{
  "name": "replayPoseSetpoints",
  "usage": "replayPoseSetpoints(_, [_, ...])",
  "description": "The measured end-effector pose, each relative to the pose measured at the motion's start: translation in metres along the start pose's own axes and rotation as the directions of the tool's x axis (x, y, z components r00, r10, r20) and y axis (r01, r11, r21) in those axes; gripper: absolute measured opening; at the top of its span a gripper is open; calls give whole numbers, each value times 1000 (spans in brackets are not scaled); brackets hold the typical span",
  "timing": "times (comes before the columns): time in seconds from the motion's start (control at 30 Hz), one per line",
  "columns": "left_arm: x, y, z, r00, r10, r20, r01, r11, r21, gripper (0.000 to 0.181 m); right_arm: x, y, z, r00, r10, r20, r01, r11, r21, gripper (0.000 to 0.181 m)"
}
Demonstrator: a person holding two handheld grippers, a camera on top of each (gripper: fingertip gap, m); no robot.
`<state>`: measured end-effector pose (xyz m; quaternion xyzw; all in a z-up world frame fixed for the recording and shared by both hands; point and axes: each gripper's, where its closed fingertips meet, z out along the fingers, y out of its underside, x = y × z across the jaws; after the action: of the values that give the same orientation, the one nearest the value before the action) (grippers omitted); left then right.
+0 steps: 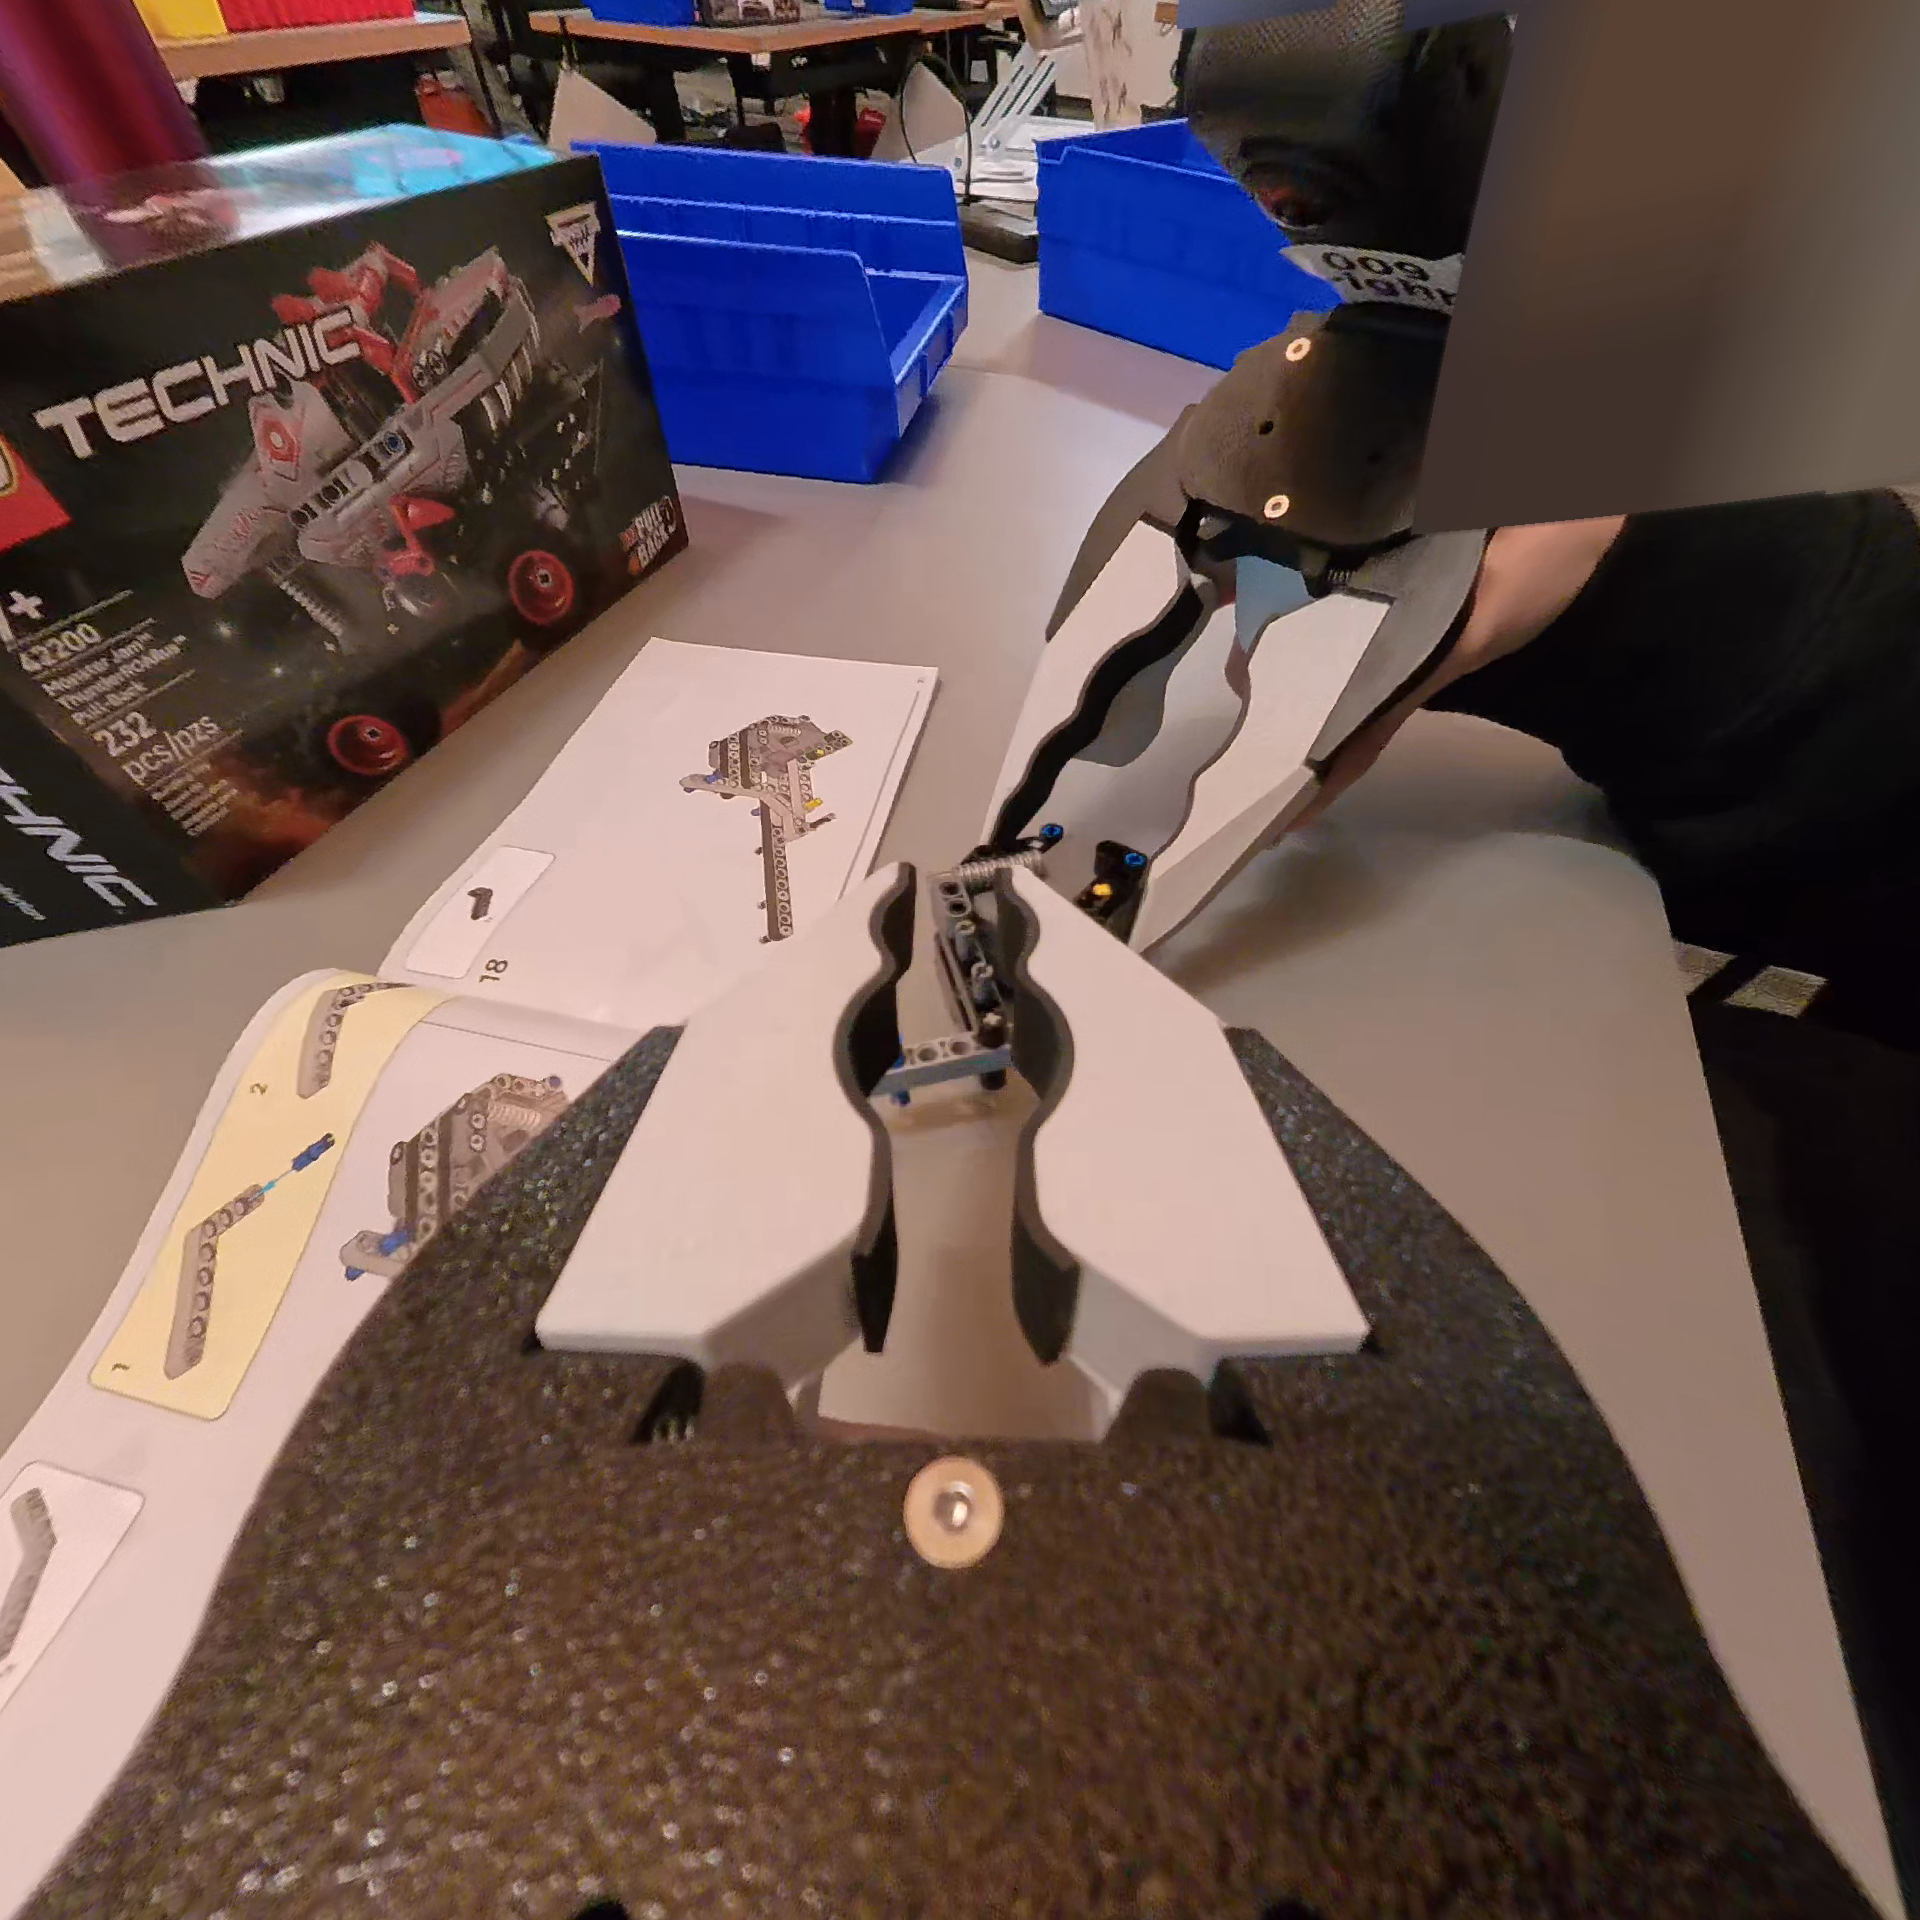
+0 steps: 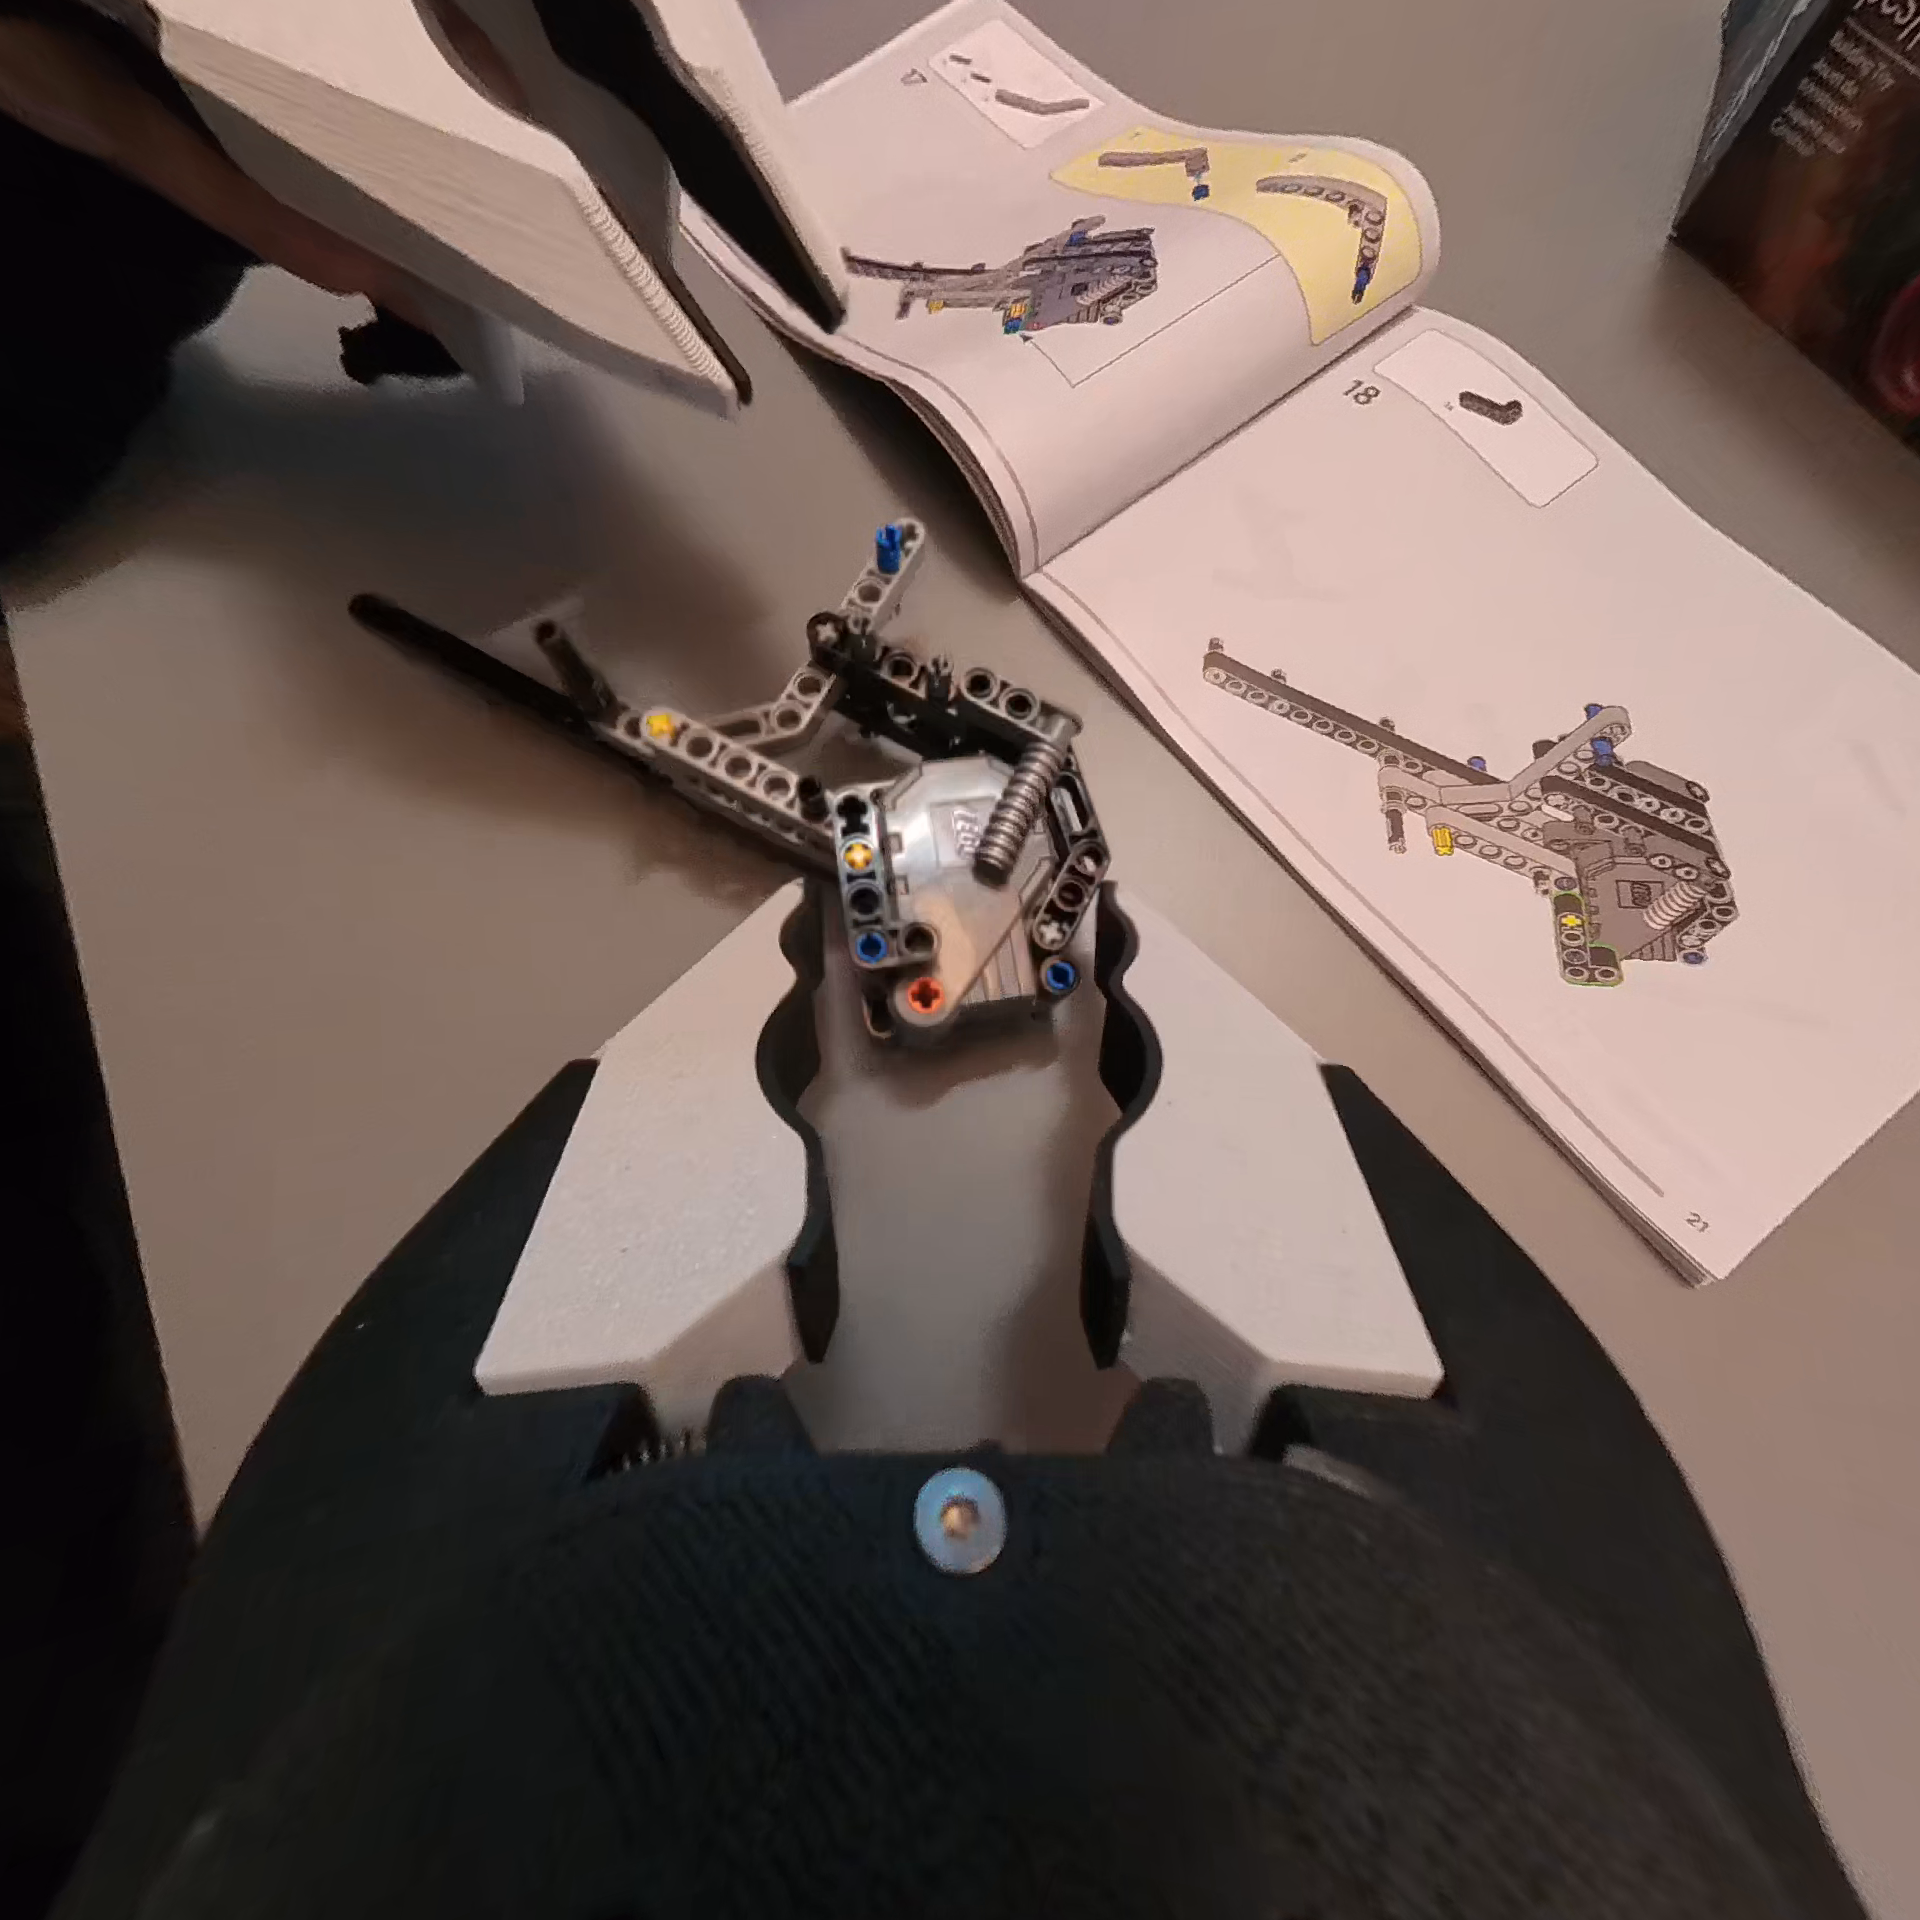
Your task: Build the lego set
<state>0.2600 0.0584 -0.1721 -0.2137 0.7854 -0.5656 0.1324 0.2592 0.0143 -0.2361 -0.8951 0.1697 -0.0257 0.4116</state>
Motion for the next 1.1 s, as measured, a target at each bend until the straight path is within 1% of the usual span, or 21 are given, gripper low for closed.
replayPoseSetpoints(0.03, [0, -1, -1, 1000, 13, 9, -13, 1000, 0, 13, -1, -2, -1, 1000, 12, 14, -12, 1000, 17, 52])
replayPoseSetpoints(0.1, [-1, -2, -1, 998, 53, 30, -53, 999, -7, 13, -1, -4, -3, 999, 36, 36, -37, 998, 47, 55])
replayPoseSetpoints(0.13, [-1, -3, -1, 996, 77, 41, -76, 997, -12, 13, -1, -3, -4, 998, 42, 44, -44, 998, 45, 58])
replayPoseSetpoints(0.23, [2, -2, -1, 986, 152, 65, -150, 988, -35, 14, 6, 4, -6, 1000, 25, 14, -25, 1000, 17, 67])
replayPoseSetpoints(0.4, [12, 0, 2, 953, 296, 62, -291, 954, -73, 18, 1, 10, 4, 998, -12, 57, 11, 1000, 14, 59])
replayPoseSetpoints(0.5, [19, 1, 2, 912, 405, 72, -393, 909, -135, 31, -1, 11, 5, 995, 25, 92, -26, 1000, 15, 50])
replayPoseSetpoints(0.57, [21, -1, 0, 850, 517, 101, -493, 848, -196, 42, -1, 9, 5, 985, 116, 127, -119, 993, 15, 44])
replayPoseSetpoints(0.6, [21, -3, 0, 803, 582, 130, -546, 805, -233, 54, -1, 8, 5, 972, 186, 144, -191, 982, 16, 44])
replayPoseSetpoints(0.63, [21, -3, 0, 750, 644, 152, -591, 755, -284, 59, -1, 6, 4, 948, 273, 164, -279, 960, 14, 44])
replayPoseSetpoints(0.67, [20, -3, 0, 695, 697, 175, -623, 706, -338, 52, -1, 5, 4, 926, 330, 184, -337, 941, 7, 44])
replayPoseSetpoints(0.7, [18, -6, 1, 632, 746, 209, -647, 657, -388, 43, -2, 5, 3, 915, 353, 197, -360, 933, 2, 43])
replayPoseSetpoints(0.73, [19, -7, 2, 569, 793, 218, -674, 602, -427, 43, -4, 6, 3, 904, 372, 209, -378, 926, -12, 44])
replayPoseSetpoints(0.8, [26, -5, 6, 463, 866, 192, -724, 494, -481, 35, -7, 7, 1, 895, 381, 232, -385, 923, -33, 44])
replayPoseSetpoints(0.83, [29, -2, 5, 429, 888, 165, -730, 448, -516, 31, -8, 7, 0, 893, 383, 236, -385, 922, -38, 44])
replayPoseSetpoints(0.87, [33, 2, 2, 412, 902, 128, -725, 410, -554, 33, -8, 7, 0, 890, 389, 239, -390, 920, -44, 43])
replayPoseSetpoints(0.9, [40, 6, -3, 420, 905, 73, -723, 382, -576, 52, -7, 7, -1, 880, 409, 242, -409, 911, -52, 43])
replayPoseSetpoints(0.97, [61, 1, -5, 455, 889, 48, -745, 410, -526, 61, -5, 7, -1, 876, 414, 247, -413, 909, -62, 43])
replayPoseSetpoints(1.0, [68, -2, -3, 451, 891, 47, -759, 411, -505, 73, -5, 7, -1, 873, 418, 250, -415, 907, -66, 43])
replayPoseSetpoints(1.03, [68, -1, 1, 431, 901, 47, -769, 394, -503, 74, -5, 7, -1, 872, 419, 253, -415, 907, -72, 43])
replayPoseSetpoints(1.1, [54, 16, 5, 389, 921, -7, -753, 313, -579, 81, -8, 7, 0, 864, 423, 273, -414, 906, -91, 43])
